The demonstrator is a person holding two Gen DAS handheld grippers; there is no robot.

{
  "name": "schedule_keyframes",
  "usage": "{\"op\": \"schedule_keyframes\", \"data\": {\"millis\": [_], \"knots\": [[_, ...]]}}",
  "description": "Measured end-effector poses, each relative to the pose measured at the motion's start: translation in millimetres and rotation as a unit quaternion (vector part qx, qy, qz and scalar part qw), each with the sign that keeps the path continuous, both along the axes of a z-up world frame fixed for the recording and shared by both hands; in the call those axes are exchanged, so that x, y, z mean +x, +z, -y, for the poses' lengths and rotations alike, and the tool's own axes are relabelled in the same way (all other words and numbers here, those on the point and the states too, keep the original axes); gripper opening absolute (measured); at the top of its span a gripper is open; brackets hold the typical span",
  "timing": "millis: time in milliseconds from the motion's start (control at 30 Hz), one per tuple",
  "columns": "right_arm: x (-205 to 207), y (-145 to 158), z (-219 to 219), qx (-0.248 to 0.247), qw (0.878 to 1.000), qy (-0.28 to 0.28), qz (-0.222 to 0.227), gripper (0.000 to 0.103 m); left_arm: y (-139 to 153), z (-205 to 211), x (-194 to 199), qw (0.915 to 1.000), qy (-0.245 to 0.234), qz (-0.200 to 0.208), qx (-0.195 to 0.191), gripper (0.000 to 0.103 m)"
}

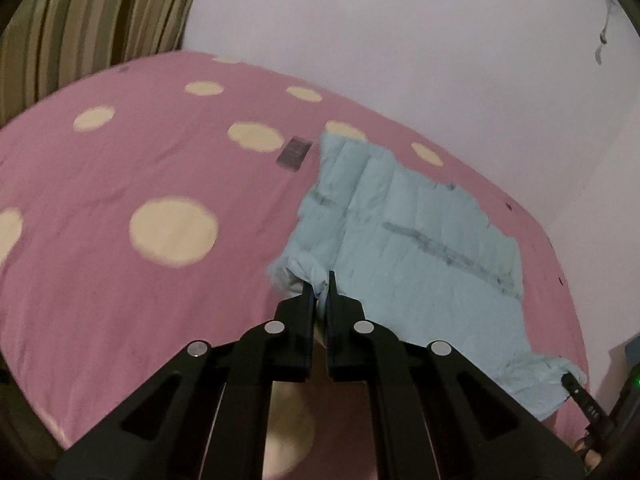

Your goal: Fold large clothes

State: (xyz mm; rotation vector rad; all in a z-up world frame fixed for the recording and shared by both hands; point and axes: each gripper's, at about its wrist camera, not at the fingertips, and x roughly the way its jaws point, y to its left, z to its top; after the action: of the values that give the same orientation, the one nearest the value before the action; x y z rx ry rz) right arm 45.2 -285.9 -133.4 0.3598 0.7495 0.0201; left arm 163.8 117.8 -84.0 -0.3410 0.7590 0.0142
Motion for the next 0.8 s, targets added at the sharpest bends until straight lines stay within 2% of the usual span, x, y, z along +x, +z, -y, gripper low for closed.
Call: {"op": "schedule_keyframes", "data": {"millis": [167, 367, 567, 800], "knots": [[61, 9, 16, 0.027, 1.000, -0.012, 0.001, 0.006, 7, 10, 61, 0.9999, 0.001, -0.001, 0.014, 0.004], [154, 0, 28, 0.035, 0.999, -0.027, -0.021, 0.006, -9, 13, 148, 0.9991, 0.017, -0.027, 0.028, 0.004], [219, -24, 35, 0.030, 0.998, -0.035, -0.051, 0.006, -53, 18, 223, 0.9961, 0.022, -0.068, 0.052, 0.004], [254, -63, 32, 0.027, 0.995, -0.027, -0.087, 0.006, -95, 26, 252, 0.9922, 0.007, -0.096, 0.079, 0.004]]}}
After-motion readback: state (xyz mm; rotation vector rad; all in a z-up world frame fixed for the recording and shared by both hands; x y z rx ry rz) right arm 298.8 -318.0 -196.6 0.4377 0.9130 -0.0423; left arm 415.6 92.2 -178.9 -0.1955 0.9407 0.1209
